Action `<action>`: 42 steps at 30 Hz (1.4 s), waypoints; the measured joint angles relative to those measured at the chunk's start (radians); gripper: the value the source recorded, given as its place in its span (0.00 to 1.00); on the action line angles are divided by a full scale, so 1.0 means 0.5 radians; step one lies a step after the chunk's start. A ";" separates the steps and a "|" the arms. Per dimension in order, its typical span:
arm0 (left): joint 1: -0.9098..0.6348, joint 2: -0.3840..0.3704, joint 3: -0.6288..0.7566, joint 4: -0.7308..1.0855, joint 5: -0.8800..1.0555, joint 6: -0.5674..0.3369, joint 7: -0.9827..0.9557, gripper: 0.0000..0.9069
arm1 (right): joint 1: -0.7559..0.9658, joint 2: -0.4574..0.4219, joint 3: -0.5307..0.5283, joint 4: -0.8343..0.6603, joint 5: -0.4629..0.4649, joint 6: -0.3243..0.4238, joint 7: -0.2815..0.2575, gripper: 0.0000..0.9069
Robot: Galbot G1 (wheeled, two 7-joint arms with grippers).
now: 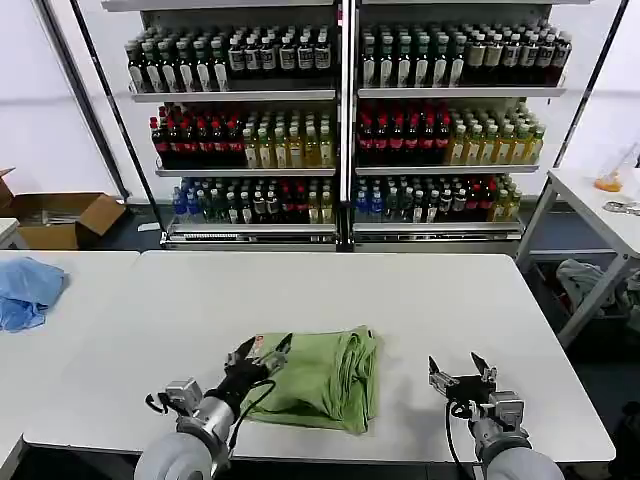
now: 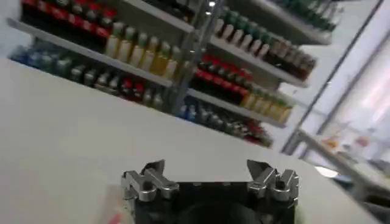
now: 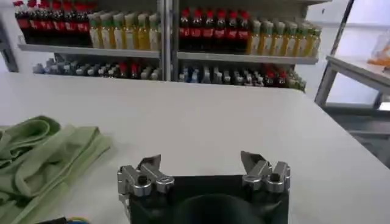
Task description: Fold and organize the clothes.
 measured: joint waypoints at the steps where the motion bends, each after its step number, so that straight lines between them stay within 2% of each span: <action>1: 0.013 -0.002 -0.012 0.021 0.034 -0.004 -0.004 1.00 | 0.000 -0.001 0.000 0.000 0.000 0.000 0.000 1.00; 11: 0.059 -0.048 -0.040 0.187 0.283 -0.028 0.020 1.00 | -0.027 -0.004 0.025 0.007 0.000 0.002 0.000 1.00; 26: -0.016 -0.066 -0.032 0.337 0.112 0.040 0.172 1.00 | -0.026 -0.001 0.026 0.005 -0.001 0.004 0.002 1.00; 30: -0.036 -0.077 -0.051 0.370 0.034 0.054 0.206 0.66 | -0.030 0.000 0.032 0.011 -0.001 0.002 0.004 1.00; 33: -0.040 -0.082 -0.070 0.376 -0.046 0.068 0.228 0.32 | -0.030 0.000 0.039 0.013 -0.001 0.001 0.007 1.00; 35: -0.038 -0.084 -0.082 0.381 -0.104 0.072 0.240 0.23 | -0.031 0.001 0.040 0.013 -0.001 0.000 0.008 1.00; 40: -0.030 -0.103 -0.118 0.409 -0.261 0.073 0.251 0.10 | -0.030 0.007 0.040 0.017 -0.001 -0.004 0.013 1.00; 42: -0.025 -0.113 -0.132 0.416 -0.326 0.073 0.253 0.09 | -0.029 0.008 0.040 0.018 -0.001 -0.006 0.014 1.00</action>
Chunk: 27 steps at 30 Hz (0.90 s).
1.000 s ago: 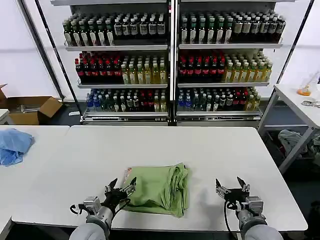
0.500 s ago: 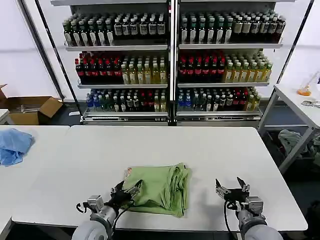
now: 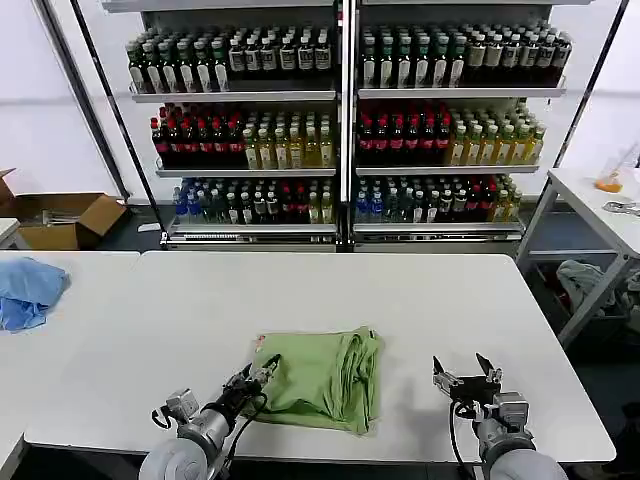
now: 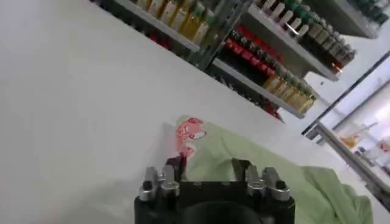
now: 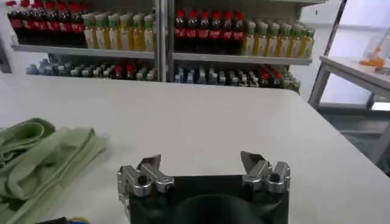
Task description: Fold and organize the clothes.
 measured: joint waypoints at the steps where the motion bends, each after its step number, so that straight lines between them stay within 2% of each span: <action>1: 0.003 -0.004 -0.006 0.001 -0.032 0.000 0.001 0.08 | 0.000 0.000 0.000 0.000 0.000 0.000 0.000 1.00; 5: 0.017 -0.026 -0.032 0.001 -0.163 0.006 0.000 0.04 | 0.000 0.000 0.000 0.004 0.000 -0.001 0.002 1.00; 15: 0.021 -0.071 -0.125 -0.023 -0.451 0.006 0.005 0.03 | -0.020 -0.010 0.028 0.027 0.002 -0.001 0.003 1.00; 21: -0.003 -0.051 -0.226 -0.087 -0.567 0.010 -0.018 0.02 | -0.029 -0.012 0.045 0.040 0.005 -0.001 0.003 1.00; 27: -0.032 0.031 -0.458 -0.180 -0.625 0.031 -0.066 0.02 | -0.020 -0.017 0.053 0.047 0.015 0.004 0.000 1.00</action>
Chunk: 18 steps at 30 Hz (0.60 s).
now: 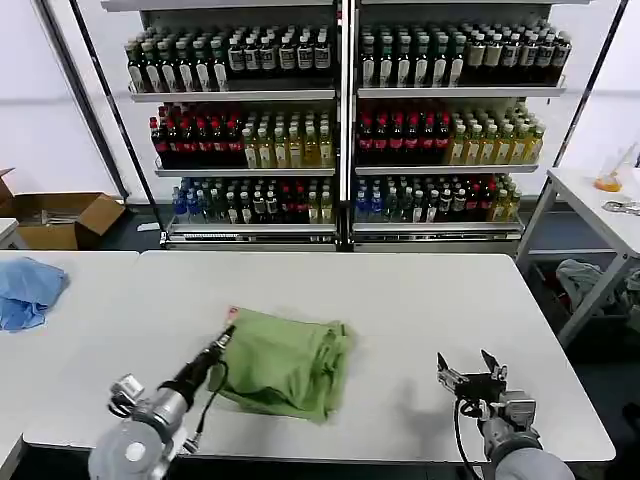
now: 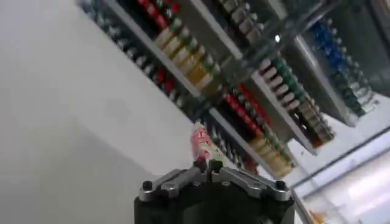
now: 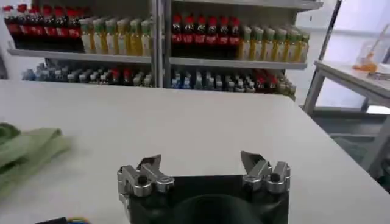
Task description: Fold and organize the clothes.
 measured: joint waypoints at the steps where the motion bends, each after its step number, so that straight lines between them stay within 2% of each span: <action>1: 0.000 0.026 -0.049 -0.014 -0.006 0.008 -0.010 0.02 | 0.004 -0.001 -0.001 0.002 0.001 0.001 0.000 1.00; 10: -0.046 0.343 -0.443 -0.184 -0.104 0.112 -0.113 0.02 | 0.008 0.017 -0.014 0.011 0.001 0.004 -0.003 1.00; 14: -0.069 0.412 -0.440 -0.284 -0.145 0.141 -0.168 0.02 | -0.006 0.027 -0.006 0.020 -0.003 0.009 -0.005 1.00; 18: -0.107 0.411 -0.285 -0.318 -0.112 0.152 -0.211 0.02 | -0.012 0.040 0.010 0.022 -0.012 0.012 -0.006 1.00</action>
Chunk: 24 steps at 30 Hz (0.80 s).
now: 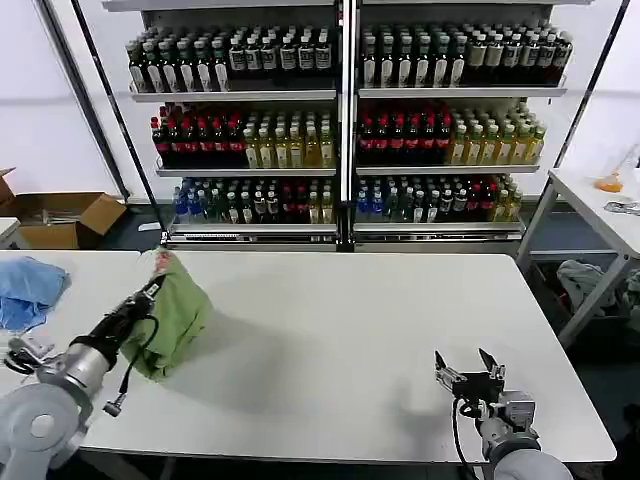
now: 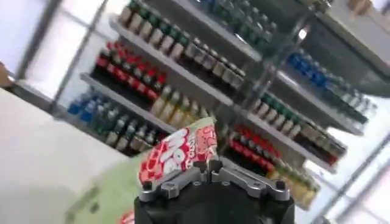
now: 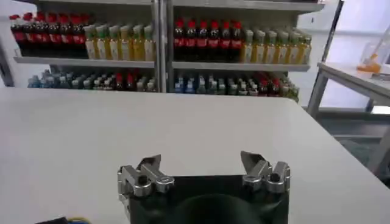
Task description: Fold and organize the clothes.
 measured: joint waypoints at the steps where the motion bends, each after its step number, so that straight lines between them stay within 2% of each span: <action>1: -0.013 -0.012 0.055 0.000 0.021 0.006 -0.012 0.02 | -0.003 0.004 0.001 0.001 -0.003 0.000 0.000 1.00; 15: -0.352 -0.369 0.960 0.329 0.483 0.051 -0.185 0.03 | -0.018 0.061 0.040 -0.008 -0.029 0.003 -0.001 1.00; 17: -0.410 -0.419 1.057 0.378 0.496 0.048 -0.204 0.08 | -0.016 0.068 0.047 -0.011 -0.030 0.004 -0.002 1.00; 19: -0.464 -0.467 1.143 0.435 0.511 0.042 -0.226 0.97 | -0.016 0.074 0.055 -0.011 -0.030 0.004 -0.005 1.00; 20: -0.487 -0.490 1.182 0.461 0.514 0.039 -0.232 1.00 | -0.016 0.076 0.058 -0.011 -0.030 0.004 -0.006 1.00; 24: -0.569 -0.583 1.309 0.561 0.560 0.010 -0.240 1.00 | -0.009 0.081 0.069 -0.008 -0.027 0.003 -0.022 1.00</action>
